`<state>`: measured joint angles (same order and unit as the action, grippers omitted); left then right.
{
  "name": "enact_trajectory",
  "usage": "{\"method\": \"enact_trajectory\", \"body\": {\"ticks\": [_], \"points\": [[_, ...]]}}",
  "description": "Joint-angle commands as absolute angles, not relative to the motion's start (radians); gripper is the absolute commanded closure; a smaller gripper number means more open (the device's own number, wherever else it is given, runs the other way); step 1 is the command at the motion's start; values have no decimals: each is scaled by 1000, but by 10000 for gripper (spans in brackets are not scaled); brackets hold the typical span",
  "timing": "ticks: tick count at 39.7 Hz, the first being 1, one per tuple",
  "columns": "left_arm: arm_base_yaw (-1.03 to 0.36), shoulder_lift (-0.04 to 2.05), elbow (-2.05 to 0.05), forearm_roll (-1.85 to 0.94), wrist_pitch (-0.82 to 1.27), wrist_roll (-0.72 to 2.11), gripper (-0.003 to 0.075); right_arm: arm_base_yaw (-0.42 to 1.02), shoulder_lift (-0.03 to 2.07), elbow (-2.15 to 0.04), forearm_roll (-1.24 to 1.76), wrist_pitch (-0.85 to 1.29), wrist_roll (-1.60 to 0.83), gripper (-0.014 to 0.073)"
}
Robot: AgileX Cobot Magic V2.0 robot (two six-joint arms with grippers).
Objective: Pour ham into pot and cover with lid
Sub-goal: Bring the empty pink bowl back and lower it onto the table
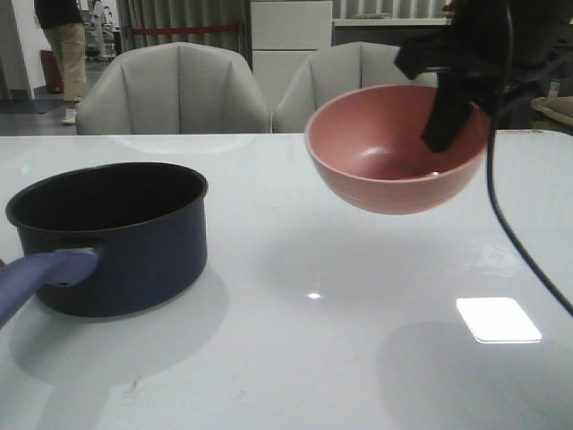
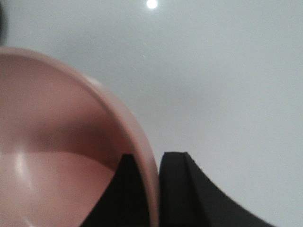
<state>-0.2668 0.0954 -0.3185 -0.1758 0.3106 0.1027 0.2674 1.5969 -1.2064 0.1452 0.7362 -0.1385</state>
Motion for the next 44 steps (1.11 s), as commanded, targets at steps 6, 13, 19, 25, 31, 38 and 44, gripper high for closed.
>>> {"method": "enact_trajectory", "body": {"ticks": [6, 13, 19, 25, 31, 38, 44], "points": [[-273, 107, -342, -188, 234, 100, 73, 136, 1596, -1238, 164, 788, -105, 456], [-273, 107, -342, -188, 234, 100, 73, 84, 1655, -1238, 221, 791, -106, 456], [-273, 107, -342, -188, 234, 100, 73, 90, 1717, -1238, 248, 767, -106, 456], [-273, 107, -341, -188, 234, 100, 73, 91, 1774, -1238, 296, 735, -106, 435], [-273, 107, -341, -188, 234, 100, 73, 98, 1800, -1238, 308, 721, -106, 300], [-273, 107, -341, -188, 234, 100, 73, 98, 1811, -1238, 301, 714, -108, 164], [-273, 107, -341, -188, 234, 100, 73, 98, 1766, -1239, 288, 721, -191, 162]]}}
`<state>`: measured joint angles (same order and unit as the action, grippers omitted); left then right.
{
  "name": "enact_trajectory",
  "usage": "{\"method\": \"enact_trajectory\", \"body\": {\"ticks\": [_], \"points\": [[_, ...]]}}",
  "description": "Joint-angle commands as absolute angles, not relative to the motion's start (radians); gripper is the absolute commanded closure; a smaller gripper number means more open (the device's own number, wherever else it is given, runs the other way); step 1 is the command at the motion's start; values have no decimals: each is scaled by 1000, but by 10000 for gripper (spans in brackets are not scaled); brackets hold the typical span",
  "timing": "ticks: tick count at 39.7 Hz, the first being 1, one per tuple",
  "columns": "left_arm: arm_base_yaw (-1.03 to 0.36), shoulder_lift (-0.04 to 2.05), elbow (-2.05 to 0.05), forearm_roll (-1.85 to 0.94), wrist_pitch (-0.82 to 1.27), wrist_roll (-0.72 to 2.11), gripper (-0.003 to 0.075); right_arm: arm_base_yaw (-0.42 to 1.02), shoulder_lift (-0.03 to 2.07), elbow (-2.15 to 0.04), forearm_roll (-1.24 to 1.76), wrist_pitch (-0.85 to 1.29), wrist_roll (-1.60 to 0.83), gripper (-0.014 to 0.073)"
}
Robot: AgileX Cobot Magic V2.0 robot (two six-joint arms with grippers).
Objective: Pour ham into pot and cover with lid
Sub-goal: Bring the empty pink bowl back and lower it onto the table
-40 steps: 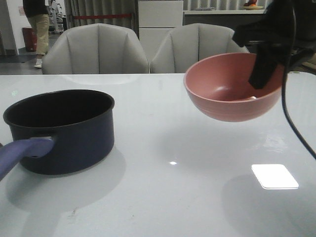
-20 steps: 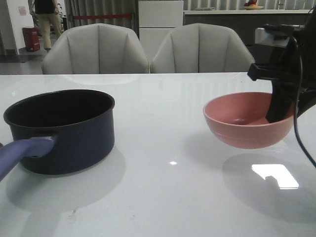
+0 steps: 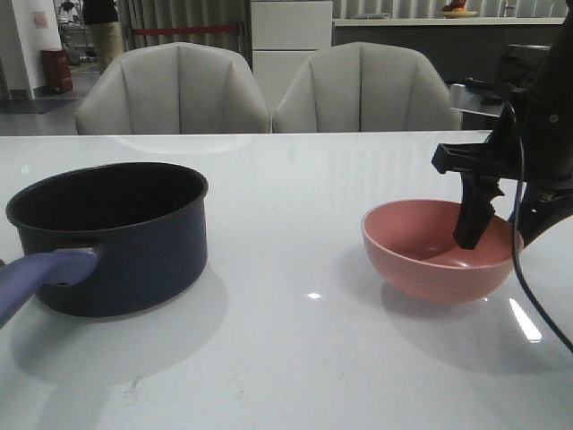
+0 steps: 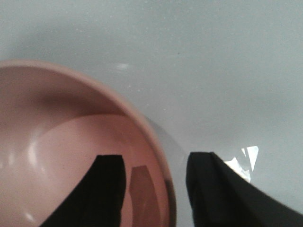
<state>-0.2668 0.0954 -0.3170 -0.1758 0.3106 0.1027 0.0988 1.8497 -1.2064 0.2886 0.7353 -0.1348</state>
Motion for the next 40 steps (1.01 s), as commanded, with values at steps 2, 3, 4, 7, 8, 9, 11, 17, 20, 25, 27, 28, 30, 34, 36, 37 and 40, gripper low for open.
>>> {"method": "enact_trajectory", "body": {"ticks": [2, 3, 4, 7, 8, 9, 11, 17, 20, 25, 27, 28, 30, 34, 36, 37, 40], "points": [[-273, 107, -341, -188, 234, 100, 73, 98, 1731, -1238, 288, 732, -236, 163], [-273, 107, -341, -188, 234, 100, 73, 98, 1708, -1236, 288, 737, -253, 163], [-273, 107, -341, -188, 234, 100, 73, 98, 1683, -1231, 288, 738, -274, 163], [-273, 107, -341, -188, 234, 100, 73, 98, 1607, -1201, 288, 708, -306, 163], [-273, 107, -341, -188, 234, 100, 73, 98, 1572, -1181, 288, 687, -310, 163], [-273, 107, -341, -188, 234, 100, 73, 98, 1545, -1163, 288, 669, -313, 163], [-273, 107, -341, -188, 234, 100, 73, 98, 1469, -1107, 288, 621, -315, 163], [-273, 107, -341, -188, 234, 100, 73, 110, 1265, -944, 288, 455, -316, 163], [-273, 107, -341, -188, 234, 100, 73, 136, 1152, -856, 289, 351, -316, 163], [-273, 107, -341, -188, 234, 100, 73, 198, 982, -728, 289, 217, -316, 163], [-273, 107, -341, -188, 234, 100, 73, 221, 918, -681, 289, 178, -316, 163], [-273, 107, -341, -188, 234, 100, 73, 229, 883, -653, 289, 160, -315, 163], [-273, 107, -341, -188, 234, 100, 73, 249, 822, -605, 291, 117, -315, 163], [-273, 107, -341, -188, 234, 100, 73, 287, 701, -508, 304, 34, -315, 163], [-273, 107, -341, -188, 234, 100, 73, 300, 639, -463, 308, 13, -315, 163], [-273, 107, -341, -188, 238, 100, 73, 304, 605, -440, 311, 8, -315, 163], [-273, 107, -341, -188, 243, 100, 73, 318, 520, -387, 328, 6, -315, 165]]}}
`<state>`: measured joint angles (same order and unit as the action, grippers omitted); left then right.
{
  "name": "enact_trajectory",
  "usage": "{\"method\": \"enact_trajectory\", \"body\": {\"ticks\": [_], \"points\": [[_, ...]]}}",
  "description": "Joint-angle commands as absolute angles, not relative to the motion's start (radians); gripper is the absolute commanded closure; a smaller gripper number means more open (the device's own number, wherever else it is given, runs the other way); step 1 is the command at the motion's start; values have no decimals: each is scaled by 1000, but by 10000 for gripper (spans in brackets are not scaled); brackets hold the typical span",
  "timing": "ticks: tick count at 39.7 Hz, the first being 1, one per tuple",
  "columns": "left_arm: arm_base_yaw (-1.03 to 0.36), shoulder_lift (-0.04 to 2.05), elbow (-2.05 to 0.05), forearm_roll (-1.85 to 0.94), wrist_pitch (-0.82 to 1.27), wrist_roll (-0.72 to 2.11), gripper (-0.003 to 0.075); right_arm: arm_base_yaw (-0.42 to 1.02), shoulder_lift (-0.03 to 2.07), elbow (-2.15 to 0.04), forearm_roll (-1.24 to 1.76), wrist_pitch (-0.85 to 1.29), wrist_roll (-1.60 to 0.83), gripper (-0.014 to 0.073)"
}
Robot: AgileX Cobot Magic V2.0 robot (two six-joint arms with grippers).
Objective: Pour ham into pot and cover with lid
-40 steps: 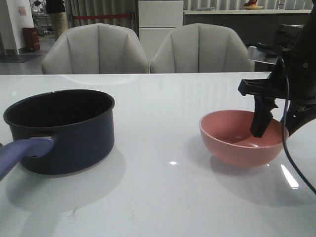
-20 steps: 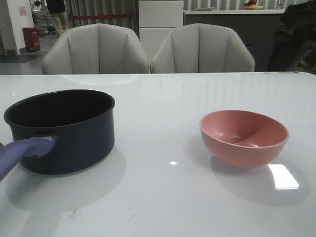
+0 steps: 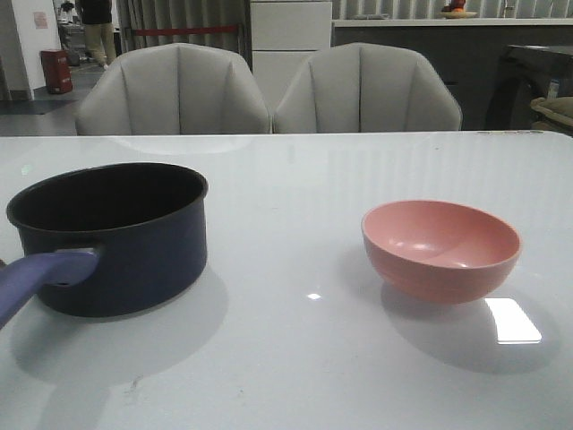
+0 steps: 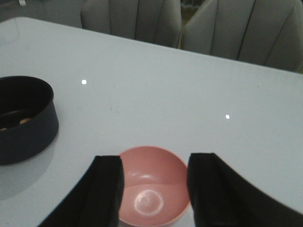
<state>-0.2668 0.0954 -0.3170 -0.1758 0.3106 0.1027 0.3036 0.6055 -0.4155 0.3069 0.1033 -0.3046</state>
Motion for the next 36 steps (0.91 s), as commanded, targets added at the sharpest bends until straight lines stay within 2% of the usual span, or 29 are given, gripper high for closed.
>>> {"method": "enact_trajectory", "body": {"ticks": [1, 5, 10, 22, 36], "points": [[-273, 107, -341, -188, 243, 100, 73, 323, 489, -367, 339, 6, -315, 168], [-273, 107, -341, -188, 244, 100, 73, 337, 391, -295, 370, 7, -315, 243], [-273, 107, -341, -188, 268, 100, 73, 339, 312, -223, 371, -75, -315, 468], [-264, 140, -353, -188, 302, 73, 72, 338, 304, -208, 371, -58, -315, 446], [-50, 538, -578, -175, 451, -15, 69, 338, 304, -208, 371, -58, -315, 446]]}}
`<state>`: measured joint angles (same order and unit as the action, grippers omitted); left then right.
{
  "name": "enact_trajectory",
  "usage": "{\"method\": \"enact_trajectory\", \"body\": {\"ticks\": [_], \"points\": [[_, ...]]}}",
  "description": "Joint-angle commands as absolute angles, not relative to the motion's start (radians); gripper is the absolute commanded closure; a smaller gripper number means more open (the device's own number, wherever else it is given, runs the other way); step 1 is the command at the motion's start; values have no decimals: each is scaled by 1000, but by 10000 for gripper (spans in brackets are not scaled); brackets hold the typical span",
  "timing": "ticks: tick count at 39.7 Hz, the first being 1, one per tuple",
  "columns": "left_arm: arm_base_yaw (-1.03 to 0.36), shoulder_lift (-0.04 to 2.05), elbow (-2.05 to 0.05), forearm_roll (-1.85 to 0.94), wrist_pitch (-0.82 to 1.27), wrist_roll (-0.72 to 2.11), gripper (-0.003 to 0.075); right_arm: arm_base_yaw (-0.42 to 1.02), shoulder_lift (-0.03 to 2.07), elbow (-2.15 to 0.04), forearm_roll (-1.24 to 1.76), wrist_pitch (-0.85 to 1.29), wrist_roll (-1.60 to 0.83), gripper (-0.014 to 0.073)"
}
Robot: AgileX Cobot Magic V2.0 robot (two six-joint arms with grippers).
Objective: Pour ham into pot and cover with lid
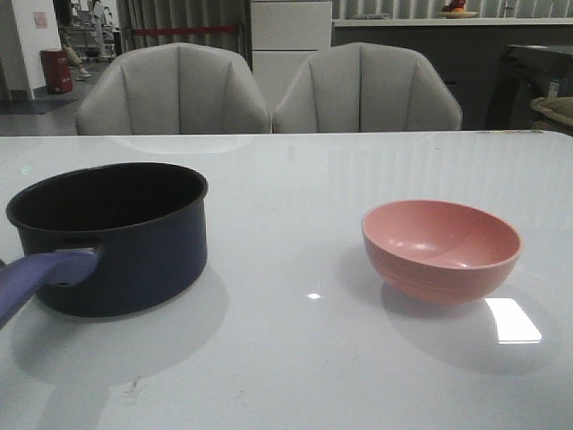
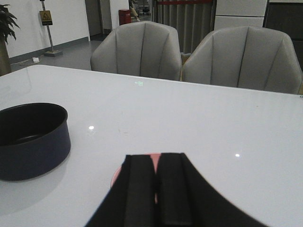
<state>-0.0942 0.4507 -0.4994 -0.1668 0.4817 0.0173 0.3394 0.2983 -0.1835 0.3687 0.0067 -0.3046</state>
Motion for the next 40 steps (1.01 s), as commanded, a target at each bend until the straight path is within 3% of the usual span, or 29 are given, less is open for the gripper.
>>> {"method": "enact_trajectory", "body": {"ticks": [1, 10, 20, 40], "points": [[-35, 572, -592, -177, 463, -18, 69, 338, 304, -208, 371, -58, -315, 446], [94, 866, -725, -274, 601, -18, 69, 338, 304, -208, 371, -58, -315, 446], [99, 1214, -873, -270, 710, -18, 71, 338, 304, -208, 371, -58, -315, 446], [99, 1544, -1109, -157, 823, -118, 71, 338, 304, -208, 371, -58, -315, 446]]}}
